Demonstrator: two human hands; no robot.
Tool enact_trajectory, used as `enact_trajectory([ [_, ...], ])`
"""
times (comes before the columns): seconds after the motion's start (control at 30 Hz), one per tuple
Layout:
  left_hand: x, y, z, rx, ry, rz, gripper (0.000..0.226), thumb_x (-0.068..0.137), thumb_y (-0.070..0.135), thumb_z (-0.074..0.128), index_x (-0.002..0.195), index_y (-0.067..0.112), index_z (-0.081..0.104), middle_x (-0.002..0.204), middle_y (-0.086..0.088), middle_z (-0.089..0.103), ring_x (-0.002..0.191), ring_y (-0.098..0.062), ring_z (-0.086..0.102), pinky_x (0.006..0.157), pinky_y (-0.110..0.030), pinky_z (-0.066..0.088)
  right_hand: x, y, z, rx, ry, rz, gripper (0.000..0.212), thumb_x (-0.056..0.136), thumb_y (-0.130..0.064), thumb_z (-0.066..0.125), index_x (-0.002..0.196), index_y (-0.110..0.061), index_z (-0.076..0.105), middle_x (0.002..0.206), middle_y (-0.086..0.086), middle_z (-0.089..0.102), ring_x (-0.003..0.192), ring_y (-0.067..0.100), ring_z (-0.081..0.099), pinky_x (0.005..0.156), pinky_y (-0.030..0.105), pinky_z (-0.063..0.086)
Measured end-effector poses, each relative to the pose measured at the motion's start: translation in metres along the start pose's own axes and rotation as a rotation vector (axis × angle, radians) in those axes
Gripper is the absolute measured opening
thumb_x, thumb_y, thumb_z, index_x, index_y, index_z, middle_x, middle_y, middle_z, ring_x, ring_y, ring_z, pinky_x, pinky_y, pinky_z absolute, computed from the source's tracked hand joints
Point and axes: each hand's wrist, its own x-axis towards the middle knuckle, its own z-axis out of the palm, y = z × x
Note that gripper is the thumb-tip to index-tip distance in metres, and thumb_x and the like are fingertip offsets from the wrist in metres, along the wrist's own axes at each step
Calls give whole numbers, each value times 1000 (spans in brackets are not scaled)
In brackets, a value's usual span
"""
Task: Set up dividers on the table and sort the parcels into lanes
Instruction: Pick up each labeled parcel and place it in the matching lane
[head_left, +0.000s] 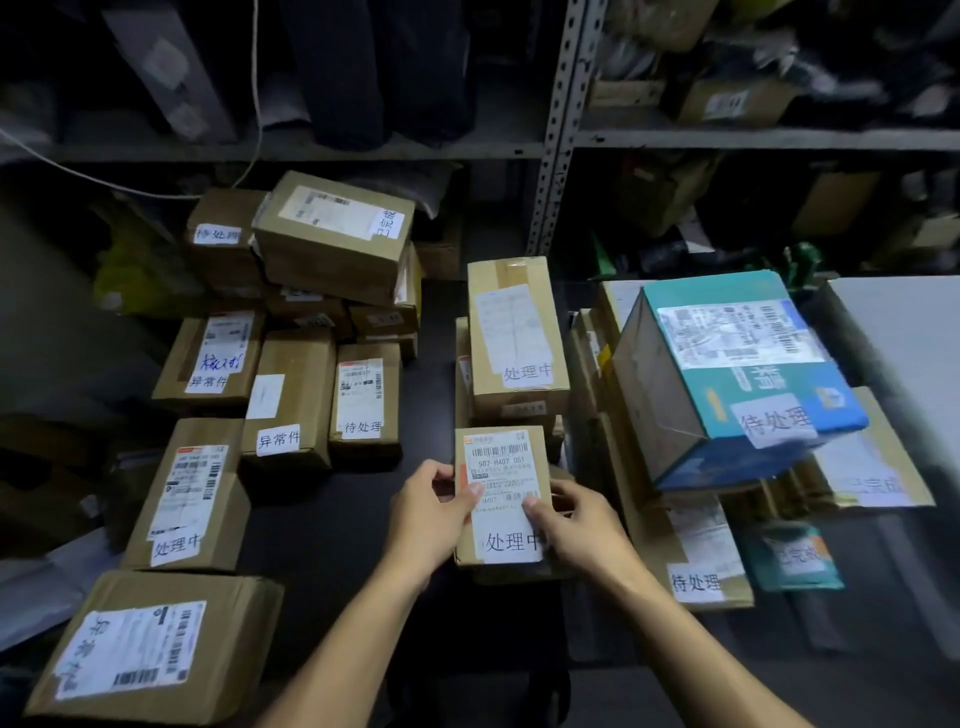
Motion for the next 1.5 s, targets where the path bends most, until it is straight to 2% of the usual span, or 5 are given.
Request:
enact_trajectory([
  [0.6,5,9,34,-79,39,-5,33,84,24,77,110,16,58,98,4,66,74,3,65,58,-13,51,19,2,-27,-229,13,54,52,90,-35,67,138,-19,53,117,-1,71,95,11,68,92,37,56],
  [0.8,3,6,6,-98,115,6,41,81,32,78,115,17,59,100,5,63,87,-6,64,85,-29,53,-12,-28,2,-552,261,-392,64,92,-37,63,148,-19,38,147,2,41,135,18,33,111,27,28],
  [0.97,-8,-18,-50,-193,263,-4,37,84,28,76,115,19,59,104,2,63,90,-6,62,79,-25,52,-20,-55,76,-576,20,-589,61,96,-40,58,150,-22,36,150,-3,39,139,12,34,107,14,18],
  [1.3,-55,-146,-191,-358,721,-220,24,82,24,78,95,27,59,103,-3,68,93,-17,65,85,-31,51,-10,-65,262,-635,-485,-648,59,94,-46,58,146,-23,41,141,2,53,121,18,57,96,32,49],
  [1.5,-68,-206,-232,-144,988,-396,64,76,21,83,130,4,52,126,-20,56,121,-35,49,103,-38,39,15,-55,331,-755,-577,-514,54,97,-37,56,144,-14,44,140,10,54,123,27,55,96,34,46],
])
